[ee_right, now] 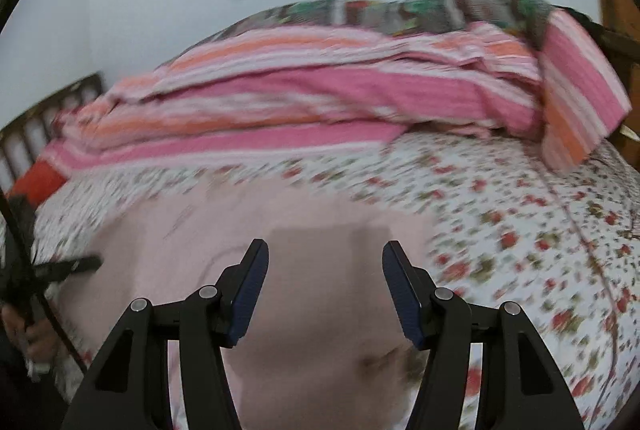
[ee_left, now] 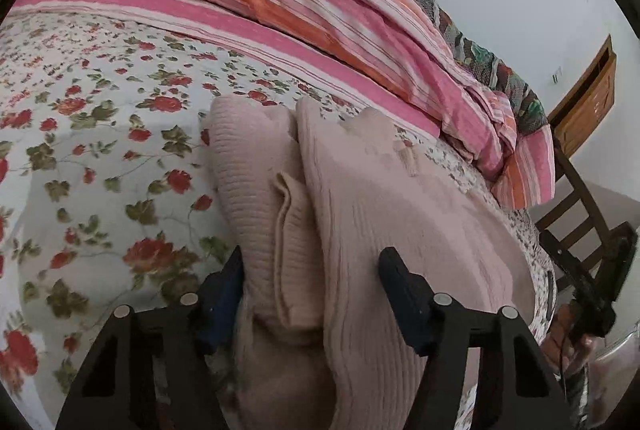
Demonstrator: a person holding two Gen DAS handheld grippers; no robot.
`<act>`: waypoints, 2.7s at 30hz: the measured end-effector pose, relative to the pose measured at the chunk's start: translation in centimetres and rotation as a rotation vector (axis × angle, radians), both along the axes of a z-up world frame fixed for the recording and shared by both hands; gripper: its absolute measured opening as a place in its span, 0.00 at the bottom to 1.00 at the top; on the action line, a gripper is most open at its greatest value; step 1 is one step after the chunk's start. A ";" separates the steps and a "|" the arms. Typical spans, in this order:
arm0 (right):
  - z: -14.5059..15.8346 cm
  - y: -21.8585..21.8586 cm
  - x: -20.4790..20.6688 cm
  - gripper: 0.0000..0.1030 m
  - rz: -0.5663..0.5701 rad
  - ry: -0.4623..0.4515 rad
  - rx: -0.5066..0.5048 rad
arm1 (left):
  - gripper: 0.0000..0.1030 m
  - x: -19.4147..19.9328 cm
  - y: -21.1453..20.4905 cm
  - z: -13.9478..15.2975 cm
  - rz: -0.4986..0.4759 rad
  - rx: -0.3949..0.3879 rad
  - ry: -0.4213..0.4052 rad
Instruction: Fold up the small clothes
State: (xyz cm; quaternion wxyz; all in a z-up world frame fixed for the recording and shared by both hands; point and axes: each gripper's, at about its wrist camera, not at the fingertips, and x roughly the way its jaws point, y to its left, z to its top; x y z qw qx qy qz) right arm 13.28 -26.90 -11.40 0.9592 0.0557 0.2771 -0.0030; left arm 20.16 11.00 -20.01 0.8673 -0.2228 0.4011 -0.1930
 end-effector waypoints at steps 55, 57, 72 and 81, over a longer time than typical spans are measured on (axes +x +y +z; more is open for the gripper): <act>-1.9 -14.3 -4.5 0.58 -0.079 -0.013 0.346 | 0.67 -2.9 -22.0 13.1 -0.099 0.209 -0.208; -1.5 -12.8 -3.9 0.58 -0.011 -0.022 0.386 | 0.67 -2.4 -19.7 12.3 -0.058 0.228 -0.200; -3.4 -3.1 3.0 0.32 0.077 0.170 0.275 | 0.67 -0.4 -14.0 5.6 -0.084 0.248 -0.194; -2.1 -7.3 -1.6 0.10 0.061 -0.018 0.353 | 0.67 -0.9 -12.6 5.1 -0.107 0.174 -0.195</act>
